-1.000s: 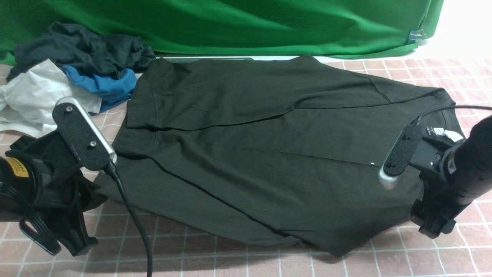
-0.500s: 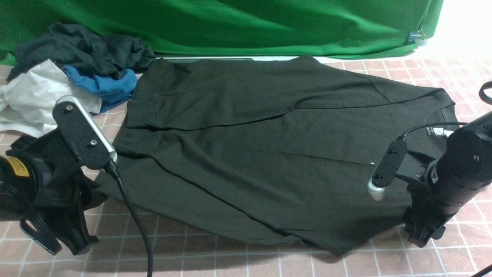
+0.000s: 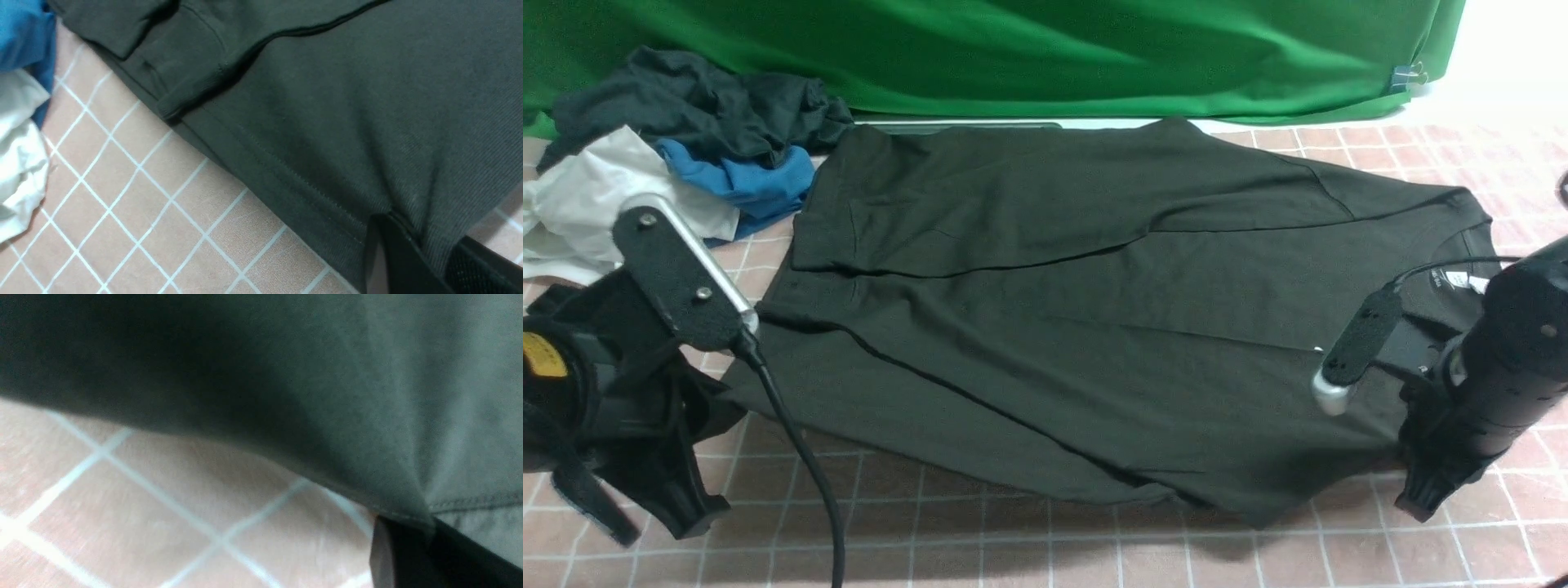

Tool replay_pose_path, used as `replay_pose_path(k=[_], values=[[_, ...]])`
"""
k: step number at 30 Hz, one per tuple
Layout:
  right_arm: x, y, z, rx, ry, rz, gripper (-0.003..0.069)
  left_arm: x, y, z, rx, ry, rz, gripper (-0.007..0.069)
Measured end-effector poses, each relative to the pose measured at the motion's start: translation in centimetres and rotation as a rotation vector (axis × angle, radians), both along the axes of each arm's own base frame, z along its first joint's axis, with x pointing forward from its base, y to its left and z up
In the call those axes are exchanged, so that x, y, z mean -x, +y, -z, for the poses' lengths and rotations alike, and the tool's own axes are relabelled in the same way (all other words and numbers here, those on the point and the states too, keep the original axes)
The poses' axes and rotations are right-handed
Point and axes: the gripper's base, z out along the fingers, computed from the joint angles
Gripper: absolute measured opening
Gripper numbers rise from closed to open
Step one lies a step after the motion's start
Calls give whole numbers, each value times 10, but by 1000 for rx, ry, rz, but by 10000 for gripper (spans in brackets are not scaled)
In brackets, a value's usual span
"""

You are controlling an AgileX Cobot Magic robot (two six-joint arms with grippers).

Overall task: Fold a long-sleeved shirt over a pink coffee tablecloth.
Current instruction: 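Grasp the near edge of the shirt at its hem and shoulder corners, then fold the black garment in half by bringing its near edge over to the far edge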

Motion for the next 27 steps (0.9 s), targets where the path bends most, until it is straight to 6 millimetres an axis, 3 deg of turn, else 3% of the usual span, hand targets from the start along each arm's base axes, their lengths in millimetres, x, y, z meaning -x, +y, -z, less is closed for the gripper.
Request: replay_pose_path(k=[12, 16, 21, 27], values=[[62, -22, -54, 31, 89, 328, 29, 57, 4, -15, 76, 160, -66, 32], [73, -25, -66, -12, 20, 344, 29, 60, 4, -18, 90, 126, -74, 32], [56, -19, -76, -79, -112, 333, 29, 35, 3, -20, 115, -7, -110, 32], [10, -7, -80, -89, -211, 289, 27, -21, -1, 8, 108, -3, -168, 32]])
